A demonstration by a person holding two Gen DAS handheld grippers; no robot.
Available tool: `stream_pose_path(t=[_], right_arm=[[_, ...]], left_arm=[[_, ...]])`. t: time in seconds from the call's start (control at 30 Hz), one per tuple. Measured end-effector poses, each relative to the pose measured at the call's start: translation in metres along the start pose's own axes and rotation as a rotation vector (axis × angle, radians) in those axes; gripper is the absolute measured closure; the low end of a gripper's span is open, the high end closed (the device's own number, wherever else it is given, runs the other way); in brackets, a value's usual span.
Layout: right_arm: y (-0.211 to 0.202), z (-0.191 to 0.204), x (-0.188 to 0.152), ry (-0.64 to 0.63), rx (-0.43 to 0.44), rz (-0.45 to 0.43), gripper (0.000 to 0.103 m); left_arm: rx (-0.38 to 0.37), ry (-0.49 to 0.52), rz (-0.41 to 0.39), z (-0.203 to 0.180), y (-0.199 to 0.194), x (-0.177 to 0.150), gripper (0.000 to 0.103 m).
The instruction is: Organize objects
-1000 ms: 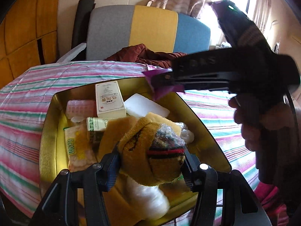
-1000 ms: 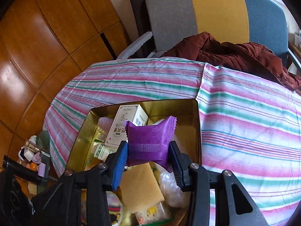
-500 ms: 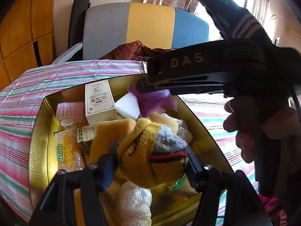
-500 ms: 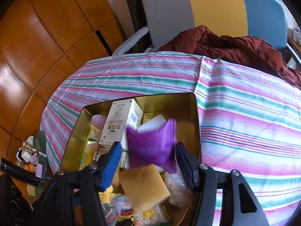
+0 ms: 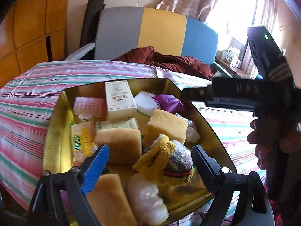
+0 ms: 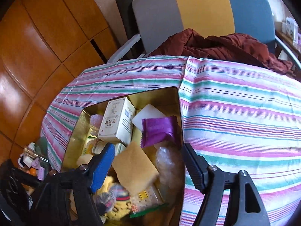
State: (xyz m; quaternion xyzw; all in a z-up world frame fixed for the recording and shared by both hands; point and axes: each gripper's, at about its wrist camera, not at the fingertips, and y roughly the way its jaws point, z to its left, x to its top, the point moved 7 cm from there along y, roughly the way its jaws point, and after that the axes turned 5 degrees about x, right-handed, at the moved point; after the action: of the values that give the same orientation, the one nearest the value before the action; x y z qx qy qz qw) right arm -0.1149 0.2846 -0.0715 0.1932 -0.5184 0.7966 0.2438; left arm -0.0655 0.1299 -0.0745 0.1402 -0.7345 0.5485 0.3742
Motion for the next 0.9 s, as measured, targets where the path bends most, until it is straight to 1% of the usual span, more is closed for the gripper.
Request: stream_pose_path(t=[0.1,0.17,0.23,0.3,0.4,0.5,0.6,0.73,0.83,0.87,0.9], right_arm=[[-0.007,0.000,-0.006,-0.017,-0.038,-0.018,0.028],[-0.013,0.000,-0.010,-0.016,-0.054,-0.033,0.026],[-0.019,0.000,-0.016,-0.020,-0.075,-0.048,0.022],[-0.024,0.002,-0.022,-0.033,-0.100,-0.064,0.022],[-0.033,0.006,-0.032,-0.057,-0.145,-0.092,0.021],[-0.042,0.012,-0.043,-0.085,-0.199,-0.123,0.021],[-0.050,0.015,-0.052,-0.099,-0.250,-0.157,0.021],[-0.054,0.018,-0.062,-0.101,-0.265,-0.168,0.021],[-0.052,0.021,-0.067,-0.103,-0.261,-0.162,0.021],[-0.052,0.023,-0.069,-0.105,-0.258,-0.160,0.021],[-0.051,0.024,-0.071,-0.108,-0.256,-0.158,0.021]], left_arm=[[0.012,-0.022,-0.021,0.009,-0.011,0.000,0.012],[0.039,-0.035,-0.039,0.018,-0.019,0.001,0.006],[0.069,-0.049,-0.058,0.025,-0.027,0.001,0.005],[0.109,-0.062,-0.070,0.033,-0.034,0.002,0.000],[0.138,-0.087,-0.072,0.042,-0.042,0.002,0.000],[0.158,-0.098,-0.081,0.043,-0.050,0.002,0.000],[0.203,-0.092,-0.098,0.040,-0.058,0.002,0.000],[0.253,-0.089,-0.137,0.037,-0.068,0.002,0.000],[0.335,-0.094,-0.136,0.037,-0.071,0.001,0.000],[0.343,-0.095,-0.131,0.037,-0.071,0.000,0.000],[0.335,-0.097,-0.125,0.037,-0.071,-0.001,0.000]])
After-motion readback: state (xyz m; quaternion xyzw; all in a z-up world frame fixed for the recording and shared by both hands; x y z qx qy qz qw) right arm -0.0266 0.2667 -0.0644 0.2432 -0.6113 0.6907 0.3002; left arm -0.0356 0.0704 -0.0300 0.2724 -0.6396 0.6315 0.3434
